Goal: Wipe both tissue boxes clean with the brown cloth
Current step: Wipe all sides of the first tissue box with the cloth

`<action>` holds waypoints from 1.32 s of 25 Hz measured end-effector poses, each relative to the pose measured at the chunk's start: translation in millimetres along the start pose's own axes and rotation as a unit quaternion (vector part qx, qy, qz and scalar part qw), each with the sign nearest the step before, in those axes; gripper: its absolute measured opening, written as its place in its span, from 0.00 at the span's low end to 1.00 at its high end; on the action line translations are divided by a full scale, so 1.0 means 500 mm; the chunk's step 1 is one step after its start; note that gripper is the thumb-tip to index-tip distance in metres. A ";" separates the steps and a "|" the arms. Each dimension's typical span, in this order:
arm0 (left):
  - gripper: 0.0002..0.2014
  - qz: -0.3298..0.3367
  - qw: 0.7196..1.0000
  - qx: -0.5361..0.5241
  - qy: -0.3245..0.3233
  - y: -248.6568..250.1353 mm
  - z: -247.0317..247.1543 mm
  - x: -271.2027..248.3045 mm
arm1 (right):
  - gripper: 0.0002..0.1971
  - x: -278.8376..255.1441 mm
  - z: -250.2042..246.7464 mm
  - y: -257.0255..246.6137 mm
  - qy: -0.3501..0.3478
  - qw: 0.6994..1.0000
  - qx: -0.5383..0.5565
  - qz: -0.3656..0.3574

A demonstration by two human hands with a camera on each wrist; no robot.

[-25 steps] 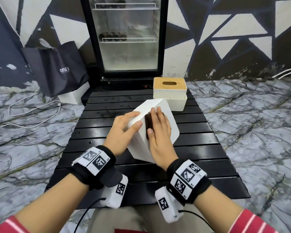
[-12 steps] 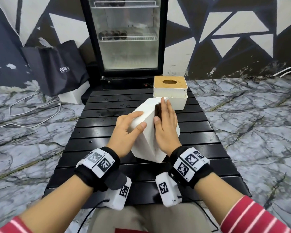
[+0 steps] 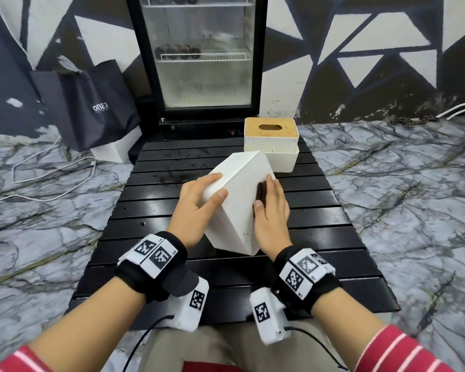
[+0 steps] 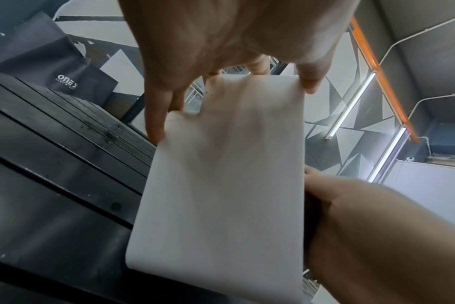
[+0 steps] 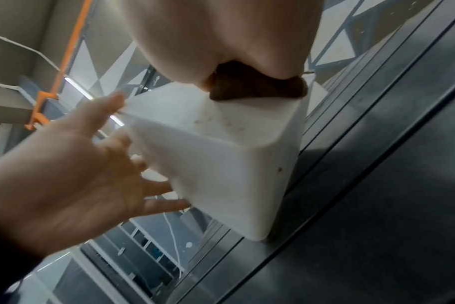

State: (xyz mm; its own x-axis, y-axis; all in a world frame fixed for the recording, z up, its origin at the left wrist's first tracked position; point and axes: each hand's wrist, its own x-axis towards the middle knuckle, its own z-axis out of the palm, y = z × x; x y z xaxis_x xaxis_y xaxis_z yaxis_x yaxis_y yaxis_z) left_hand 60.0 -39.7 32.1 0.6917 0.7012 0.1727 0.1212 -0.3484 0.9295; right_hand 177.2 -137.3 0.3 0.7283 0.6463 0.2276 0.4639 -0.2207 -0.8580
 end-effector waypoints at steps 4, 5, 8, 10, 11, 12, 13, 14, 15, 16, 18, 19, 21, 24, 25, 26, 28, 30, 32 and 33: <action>0.18 0.006 1.000 0.003 -0.008 -0.001 0.000 0.005 | 0.28 -0.004 -0.001 -0.019 -0.030 0.999 0.009 -0.028; 0.18 0.004 1.000 0.002 -0.008 -0.001 0.000 0.007 | 0.28 0.003 -0.004 -0.017 -0.034 0.999 0.013 -0.026; 0.20 0.004 1.000 0.003 -0.005 -0.004 0.003 0.006 | 0.27 0.009 -0.003 0.003 -0.016 1.000 0.014 -0.019; 0.21 0.005 1.000 0.002 0.004 -0.006 0.001 0.005 | 0.27 -0.014 0.008 0.013 -0.006 1.000 0.017 0.000; 0.21 0.002 1.000 0.000 0.008 -0.008 0.000 0.004 | 0.27 -0.033 0.016 0.015 -0.004 1.000 0.017 0.012; 0.22 0.000 1.000 0.000 0.010 -0.008 0.000 0.004 | 0.27 -0.053 0.026 0.015 0.000 1.000 0.016 0.024; 0.22 -0.001 1.000 -0.001 0.010 -0.008 0.001 0.004 | 0.27 -0.072 0.035 0.011 0.004 0.999 0.017 0.031; 0.22 0.000 1.000 -0.001 0.011 -0.007 0.001 0.004 | 0.29 -0.087 0.044 0.003 0.009 0.999 0.018 0.031; 0.22 0.001 1.000 -0.001 0.011 -0.006 0.001 0.005 | 0.31 -0.097 0.051 -0.009 0.011 0.999 0.019 0.023; 0.22 0.002 1.000 0.002 0.010 -0.007 0.000 0.006 | 0.32 -0.101 0.056 -0.020 0.009 1.000 0.018 0.012; 0.20 0.004 1.000 0.006 0.003 -0.003 -0.001 0.007 | 0.32 -0.096 0.055 -0.026 0.004 1.000 0.018 -0.002; 0.19 -0.001 1.000 0.003 -0.001 0.000 0.000 0.006 | 0.32 -0.093 0.050 -0.022 0.005 1.000 0.023 -0.004; 0.17 -0.008 1.000 -0.003 -0.002 0.001 0.000 0.003 | 0.31 -0.093 0.042 -0.012 0.008 1.000 0.028 0.001; 0.16 -0.013 1.000 -0.004 0.003 0.004 0.001 -0.002 | 0.28 -0.101 0.049 -0.023 0.000 0.999 0.036 0.036; 0.15 -0.012 1.000 -0.003 0.001 0.006 0.002 -0.003 | 0.28 -0.100 0.051 -0.029 0.000 0.999 0.037 0.035; 0.16 -0.009 1.000 -0.001 -0.001 0.008 0.005 -0.003 | 0.28 -0.097 0.049 -0.032 0.003 0.999 0.038 0.024; 0.16 -0.004 1.000 0.007 -0.009 0.013 0.010 -0.004 | 0.29 -0.092 0.043 -0.030 0.010 0.999 0.044 0.006; 0.16 -0.002 1.000 0.010 -0.009 0.014 0.008 -0.005 | 0.28 -0.092 0.041 -0.028 0.011 0.999 0.050 0.014; 0.16 -0.002 1.000 0.010 -0.008 0.012 0.003 -0.004 | 0.27 -0.095 0.045 -0.039 0.002 0.999 0.051 0.015; 0.16 -0.001 1.000 0.010 -0.011 0.012 0.001 -0.005 | 0.27 -0.093 0.048 -0.049 -0.007 0.999 0.041 -0.001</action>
State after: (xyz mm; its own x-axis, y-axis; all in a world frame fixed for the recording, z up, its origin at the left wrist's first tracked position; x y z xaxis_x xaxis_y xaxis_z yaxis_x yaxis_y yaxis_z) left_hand 59.4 -43.6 37.0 0.7075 0.6875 0.1636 0.1368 -0.3604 0.9227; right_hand 119.8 -144.7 -0.2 0.7202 0.6569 0.2232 0.4214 -0.1586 -0.8929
